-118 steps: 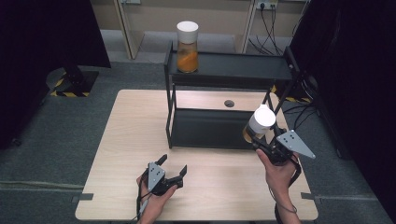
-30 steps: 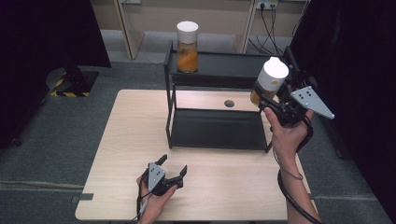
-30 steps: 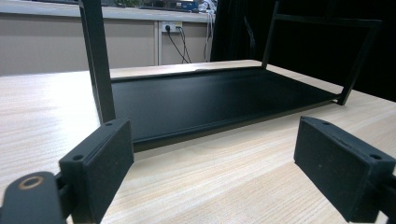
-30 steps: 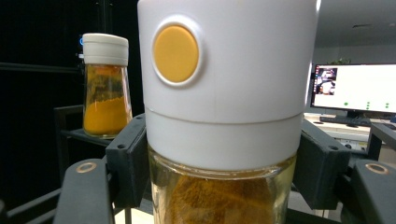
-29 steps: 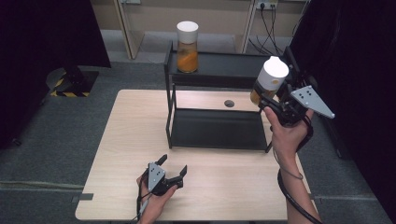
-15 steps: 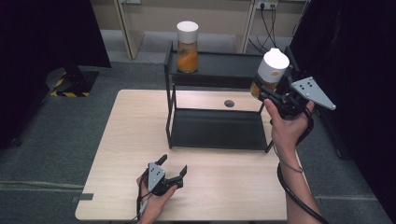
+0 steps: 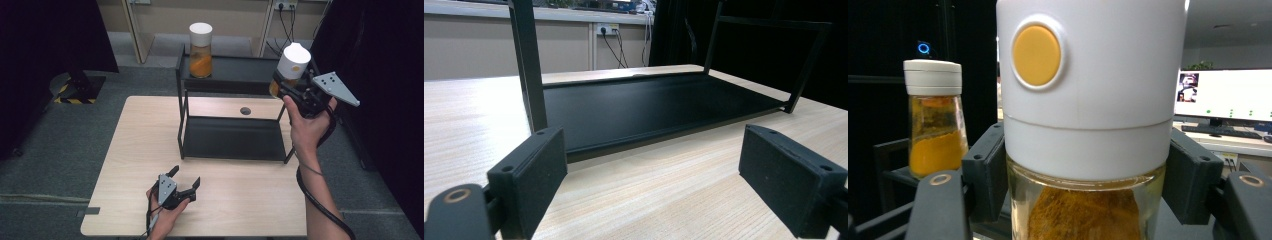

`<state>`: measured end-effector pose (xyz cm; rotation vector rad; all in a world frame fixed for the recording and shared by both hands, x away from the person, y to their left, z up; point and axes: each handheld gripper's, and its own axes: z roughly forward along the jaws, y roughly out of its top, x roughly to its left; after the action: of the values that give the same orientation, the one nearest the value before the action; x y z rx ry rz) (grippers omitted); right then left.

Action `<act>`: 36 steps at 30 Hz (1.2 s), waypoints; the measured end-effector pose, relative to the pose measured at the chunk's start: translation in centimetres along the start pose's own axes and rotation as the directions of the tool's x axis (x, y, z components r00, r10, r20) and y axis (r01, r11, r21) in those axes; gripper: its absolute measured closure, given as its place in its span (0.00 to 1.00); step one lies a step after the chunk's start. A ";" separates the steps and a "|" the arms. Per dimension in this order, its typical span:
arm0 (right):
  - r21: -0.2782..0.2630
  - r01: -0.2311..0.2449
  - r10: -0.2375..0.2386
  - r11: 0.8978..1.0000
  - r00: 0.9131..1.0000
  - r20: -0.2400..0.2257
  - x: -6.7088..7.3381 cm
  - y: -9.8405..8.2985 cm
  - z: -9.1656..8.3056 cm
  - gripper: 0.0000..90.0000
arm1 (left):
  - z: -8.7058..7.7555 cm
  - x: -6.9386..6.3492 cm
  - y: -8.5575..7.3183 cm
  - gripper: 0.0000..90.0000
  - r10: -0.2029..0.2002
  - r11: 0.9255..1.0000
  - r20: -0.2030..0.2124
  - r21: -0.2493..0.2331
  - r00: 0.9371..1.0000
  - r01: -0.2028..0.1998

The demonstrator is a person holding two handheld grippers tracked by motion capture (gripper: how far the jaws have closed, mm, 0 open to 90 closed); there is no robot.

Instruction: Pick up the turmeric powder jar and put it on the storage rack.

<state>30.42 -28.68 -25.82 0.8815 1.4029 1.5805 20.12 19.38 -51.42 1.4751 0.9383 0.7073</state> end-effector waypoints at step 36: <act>0.100 -0.042 0.032 0.994 0.995 0.096 -1.5 2.6 7.8 0.35 | 0.0 0.1 -0.1 0.13 0.002 1.000 0.007 -0.005 1.000 -0.002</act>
<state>37.70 -26.91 -22.19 1.0353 1.4172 1.4854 20.15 19.47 -51.51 1.4738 0.9291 0.7046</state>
